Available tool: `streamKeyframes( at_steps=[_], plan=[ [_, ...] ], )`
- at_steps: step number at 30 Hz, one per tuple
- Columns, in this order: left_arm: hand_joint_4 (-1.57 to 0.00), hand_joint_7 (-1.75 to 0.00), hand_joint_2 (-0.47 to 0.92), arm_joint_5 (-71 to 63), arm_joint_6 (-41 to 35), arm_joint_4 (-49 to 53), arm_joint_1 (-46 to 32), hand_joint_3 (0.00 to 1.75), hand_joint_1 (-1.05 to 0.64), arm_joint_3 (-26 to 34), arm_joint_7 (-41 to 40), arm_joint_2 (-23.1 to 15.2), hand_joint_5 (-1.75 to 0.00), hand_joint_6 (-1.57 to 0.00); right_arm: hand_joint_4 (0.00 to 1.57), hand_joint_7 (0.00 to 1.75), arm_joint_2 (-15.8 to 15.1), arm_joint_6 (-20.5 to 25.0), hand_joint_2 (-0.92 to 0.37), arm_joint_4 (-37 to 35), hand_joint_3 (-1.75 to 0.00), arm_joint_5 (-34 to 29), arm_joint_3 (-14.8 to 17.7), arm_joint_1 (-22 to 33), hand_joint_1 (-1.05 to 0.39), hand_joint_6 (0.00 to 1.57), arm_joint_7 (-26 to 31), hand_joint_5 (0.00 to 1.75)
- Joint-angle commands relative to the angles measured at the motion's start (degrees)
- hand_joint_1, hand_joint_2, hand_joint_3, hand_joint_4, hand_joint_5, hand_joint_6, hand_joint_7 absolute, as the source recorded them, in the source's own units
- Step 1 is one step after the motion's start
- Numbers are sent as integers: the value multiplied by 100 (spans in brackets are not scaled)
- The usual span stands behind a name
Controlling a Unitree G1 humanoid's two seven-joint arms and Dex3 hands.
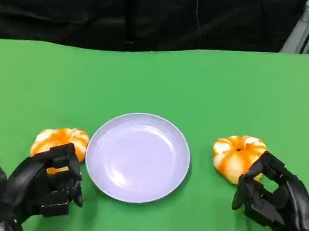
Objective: Grasp the bread from the table and place it into the plate.
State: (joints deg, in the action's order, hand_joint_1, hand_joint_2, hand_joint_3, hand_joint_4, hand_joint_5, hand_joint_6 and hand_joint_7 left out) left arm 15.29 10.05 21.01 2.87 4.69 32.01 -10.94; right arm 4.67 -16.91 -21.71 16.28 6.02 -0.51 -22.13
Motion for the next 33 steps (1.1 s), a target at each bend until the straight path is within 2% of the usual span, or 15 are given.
streamKeyframes(
  at_steps=[1,14,21,22,23,24,25,26,28,33],
  plan=[
    [-81,-171,57,-20,-57,-77,-37,129,6,40,-31,-54,-175,-71,80,166,-73,-45,-65,34,-95,20,51,14,-19,62,32,175],
    [-80,-171,60,-58,1,-40,-14,125,6,33,-25,-56,-175,-70,80,167,-102,81,-67,137,-94,16,32,43,-18,61,37,175],
    [-80,-170,60,-26,-185,-151,-41,124,5,48,-74,-41,-175,-71,79,168,-87,-80,-68,28,-94,81,67,8,-15,59,-103,175],
    [-69,-163,58,-734,735,95,-50,119,2,25,-799,14,-167,-63,79,168,-87,-25,-68,50,-94,79,70,13,-16,59,-74,175],
    [-60,-125,68,-1281,1453,301,-52,84,-2,7,-1362,58,-131,-62,80,168,-87,17,-67,66,-93,77,72,17,-17,60,-51,175],
    [-59,-92,80,-2099,1911,418,-62,53,-5,-108,-2144,-22,-104,-69,80,168,-85,-9,-67,53,-93,71,75,13,-17,60,-52,175],
    [-52,-51,87,-2654,2180,511,-59,38,-33,-192,-2679,-87,-67,-66,80,168,-83,-36,-67,40,-93,66,76,10,-16,60,-56,175],
    [-53,-31,89,-3061,2282,584,-32,34,-43,-270,-3068,-176,-46,-68,80,168,-84,-50,-67,33,-93,49,74,8,-16,60,-45,175],
    [-45,-9,92,-3778,2368,698,53,30,-62,-411,-3763,-328,-23,-62,80,168,-89,-20,-67,28,-93,52,75,1,-17,59,-45,175],
    [-29,0,92,-4819,2291,905,251,25,-76,-723,-4829,-610,-7,-51,80,168,-99,-95,-67,-8,-95,32,82,-9,-17,59,-58,175]
  ],
)
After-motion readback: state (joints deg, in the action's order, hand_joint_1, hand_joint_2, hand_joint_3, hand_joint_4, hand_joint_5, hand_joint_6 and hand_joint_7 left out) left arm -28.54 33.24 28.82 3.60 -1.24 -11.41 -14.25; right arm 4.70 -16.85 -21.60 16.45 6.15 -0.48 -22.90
